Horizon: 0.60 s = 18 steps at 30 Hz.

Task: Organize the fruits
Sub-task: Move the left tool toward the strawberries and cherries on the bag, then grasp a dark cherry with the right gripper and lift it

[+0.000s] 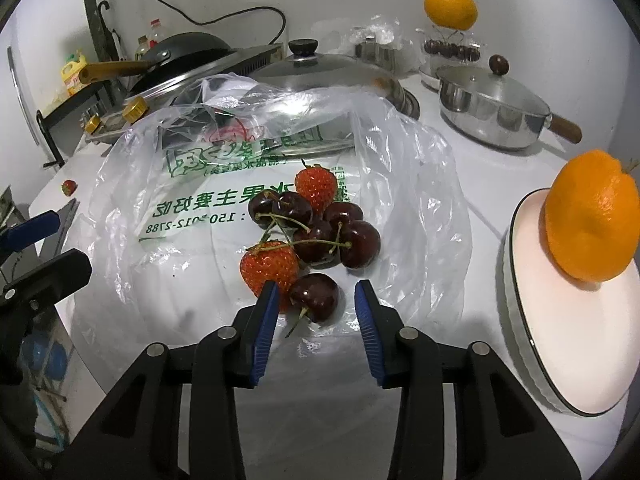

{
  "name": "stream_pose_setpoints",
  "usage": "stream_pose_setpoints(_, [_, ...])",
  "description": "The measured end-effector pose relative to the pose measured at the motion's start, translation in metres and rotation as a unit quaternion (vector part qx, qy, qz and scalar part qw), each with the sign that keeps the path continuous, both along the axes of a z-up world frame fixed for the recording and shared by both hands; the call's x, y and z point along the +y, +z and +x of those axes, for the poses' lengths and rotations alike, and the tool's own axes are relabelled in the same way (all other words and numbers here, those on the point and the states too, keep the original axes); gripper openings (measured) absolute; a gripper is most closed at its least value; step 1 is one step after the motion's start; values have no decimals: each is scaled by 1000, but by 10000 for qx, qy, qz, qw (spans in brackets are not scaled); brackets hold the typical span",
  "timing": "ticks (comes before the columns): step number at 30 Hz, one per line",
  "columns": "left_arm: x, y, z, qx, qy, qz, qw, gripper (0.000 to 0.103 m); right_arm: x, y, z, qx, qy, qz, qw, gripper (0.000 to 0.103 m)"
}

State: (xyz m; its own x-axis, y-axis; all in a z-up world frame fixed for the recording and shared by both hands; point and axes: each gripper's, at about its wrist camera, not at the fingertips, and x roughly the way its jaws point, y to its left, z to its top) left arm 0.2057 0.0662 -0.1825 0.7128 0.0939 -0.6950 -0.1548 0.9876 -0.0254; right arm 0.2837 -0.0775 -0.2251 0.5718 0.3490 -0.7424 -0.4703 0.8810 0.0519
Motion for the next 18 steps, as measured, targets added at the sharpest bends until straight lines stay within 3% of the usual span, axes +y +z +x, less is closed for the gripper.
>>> stream_pose_setpoints(18, [-17,-1,12,103,-103,160,9998,101,-9,-6,5,184,241,319,9990,31])
